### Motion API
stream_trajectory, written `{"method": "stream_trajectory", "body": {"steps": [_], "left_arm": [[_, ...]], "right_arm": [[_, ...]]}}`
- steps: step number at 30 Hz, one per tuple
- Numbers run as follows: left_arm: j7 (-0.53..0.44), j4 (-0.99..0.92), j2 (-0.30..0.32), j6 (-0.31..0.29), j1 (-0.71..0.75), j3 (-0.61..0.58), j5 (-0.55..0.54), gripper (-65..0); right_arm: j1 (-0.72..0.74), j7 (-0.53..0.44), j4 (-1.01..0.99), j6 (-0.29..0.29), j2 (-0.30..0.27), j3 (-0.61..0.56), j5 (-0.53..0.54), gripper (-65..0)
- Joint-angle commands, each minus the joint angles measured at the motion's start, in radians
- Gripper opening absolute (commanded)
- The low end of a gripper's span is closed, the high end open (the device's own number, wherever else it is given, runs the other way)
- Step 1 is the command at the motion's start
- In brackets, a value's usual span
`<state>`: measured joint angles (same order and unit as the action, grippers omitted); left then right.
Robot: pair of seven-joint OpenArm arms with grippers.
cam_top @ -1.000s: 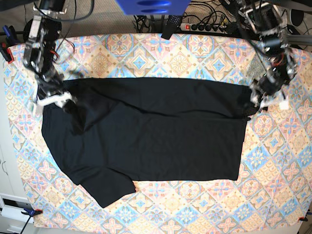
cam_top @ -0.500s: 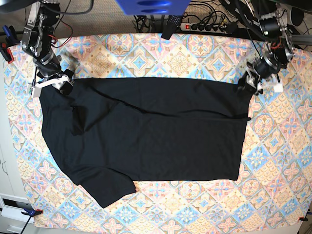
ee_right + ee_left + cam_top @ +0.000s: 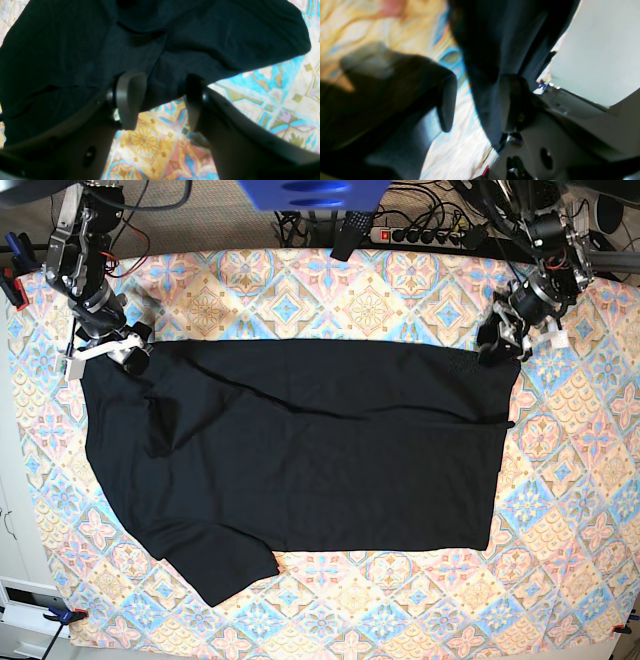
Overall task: Fold the T-shirt properly
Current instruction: 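Drag the shirt by its shoulder edge with both grippers, smoothing it flat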
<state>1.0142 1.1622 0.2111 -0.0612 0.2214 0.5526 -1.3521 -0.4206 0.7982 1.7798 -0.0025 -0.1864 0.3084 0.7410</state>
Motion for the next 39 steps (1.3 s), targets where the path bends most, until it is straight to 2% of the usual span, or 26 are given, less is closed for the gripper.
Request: {"method": "stream_trajectory", "body": {"steps": [1,9,11,15,22,25,35,37,39], "left_arm": [[-0.022,-0.015,0.007,0.010,-0.020,0.001,0.027,-37.2],[-0.022,-0.147,0.007,0.008,-0.133,-0.004,0.029,-38.7],[-0.018,-0.147,0.007,0.008,-0.144,-0.004,0.027,-44.5],[-0.015,-0.146,0.006,0.008,-0.149,-0.004,0.020,-64.4],[0.070,-0.144,0.009,0.008,-0.126,0.002,0.009,-65.0],[0.074,-0.123,0.012,0.008,-0.089,0.002,-0.042,-65.0],[0.076,0.006,0.027,0.008,-0.014,0.002,-0.053,-65.0],[0.076,0.025,0.034,0.008,-0.003,0.004,-0.053,-65.0],[0.076,0.048,0.035,0.008,0.000,0.004,-0.053,-65.0]], "right_arm": [[0.002,-0.016,0.019,0.008,-0.012,0.004,0.010,-34.7],[-0.007,-0.015,0.019,0.008,-0.012,0.004,0.012,-34.7],[-0.013,-0.015,0.019,0.008,-0.012,0.005,0.012,-34.7],[-0.027,-0.015,0.009,0.008,-0.011,0.010,0.012,-34.6],[-0.033,-0.015,-0.039,0.008,-0.011,0.064,0.013,-34.5],[-0.033,-0.015,-0.080,0.008,-0.011,0.102,0.013,-34.3],[-0.013,-0.015,-0.173,0.008,-0.011,0.111,0.015,-32.9],[0.024,-0.015,-0.217,0.008,-0.011,0.111,0.045,-30.5],[0.050,-0.015,-0.265,0.008,-0.011,0.113,0.119,-28.3]]}}
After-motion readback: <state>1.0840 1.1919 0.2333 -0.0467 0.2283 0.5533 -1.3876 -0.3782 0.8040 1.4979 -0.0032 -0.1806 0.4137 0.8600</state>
